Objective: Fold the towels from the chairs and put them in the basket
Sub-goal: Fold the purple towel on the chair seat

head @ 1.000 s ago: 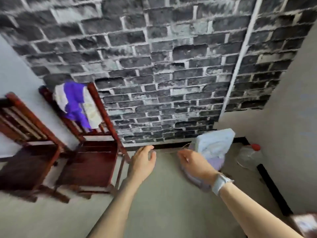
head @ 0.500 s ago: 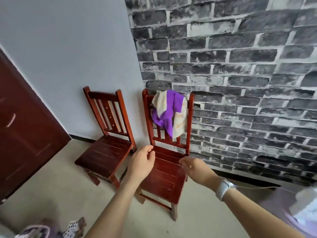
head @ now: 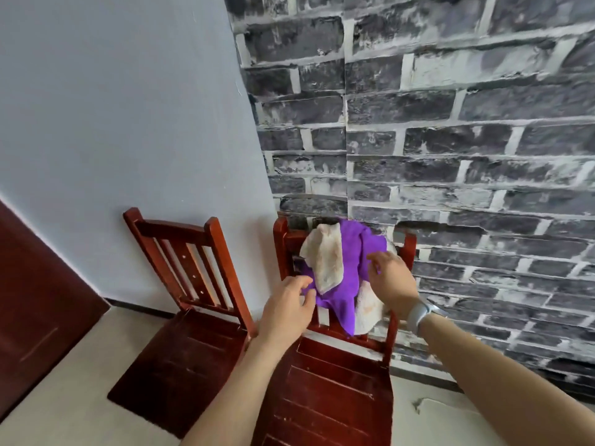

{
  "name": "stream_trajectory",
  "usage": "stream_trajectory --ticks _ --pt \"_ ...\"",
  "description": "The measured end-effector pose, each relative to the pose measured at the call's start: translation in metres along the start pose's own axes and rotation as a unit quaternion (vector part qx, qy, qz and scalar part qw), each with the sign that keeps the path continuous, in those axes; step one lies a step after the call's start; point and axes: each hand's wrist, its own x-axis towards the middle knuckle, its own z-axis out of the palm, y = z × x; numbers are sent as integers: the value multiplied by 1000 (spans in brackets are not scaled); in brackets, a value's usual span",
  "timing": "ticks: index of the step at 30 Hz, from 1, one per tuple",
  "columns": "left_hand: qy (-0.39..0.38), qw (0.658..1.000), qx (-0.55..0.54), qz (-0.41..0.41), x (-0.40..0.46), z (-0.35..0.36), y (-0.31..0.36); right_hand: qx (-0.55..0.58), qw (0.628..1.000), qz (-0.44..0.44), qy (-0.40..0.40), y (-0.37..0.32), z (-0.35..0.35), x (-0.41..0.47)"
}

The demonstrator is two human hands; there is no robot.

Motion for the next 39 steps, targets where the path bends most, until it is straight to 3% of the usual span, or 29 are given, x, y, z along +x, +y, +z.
stream_trajectory --ticks 3,9,17,23,24,27,29,31,33,35,39 --pt "-30 999 6 36 43 10 -10 -65 998 15 -3 4 14 55" --pt "-67 991 46 110 106 25 -23 -202 971 21 -124 9 40 113" --pt "-100 958 123 239 162 45 -23 -113 993 26 18 -13 6 113" --pt "-101 965 86 225 180 49 -38 -34 975 86 204 -33 -53 96" --pt "-100 970 65 214 182 50 -40 -39 973 97 204 -35 -55 93" --pt "-89 972 -7 217 185 53 -33 -104 983 119 93 -34 -47 89" --pt "-155 955 -2 254 187 61 -25 -73 985 137 80 -29 -41 89" --pt "-245 930 50 270 186 72 -22 -5 977 169 129 -25 -41 87" --pt "-287 916 105 260 186 81 -26 57 957 192 212 -20 -48 80" --pt "-253 920 140 265 183 88 -31 99 920 195 325 -16 -61 68" --pt "-179 931 154 277 175 93 -33 127 812 199 534 -16 -94 46"
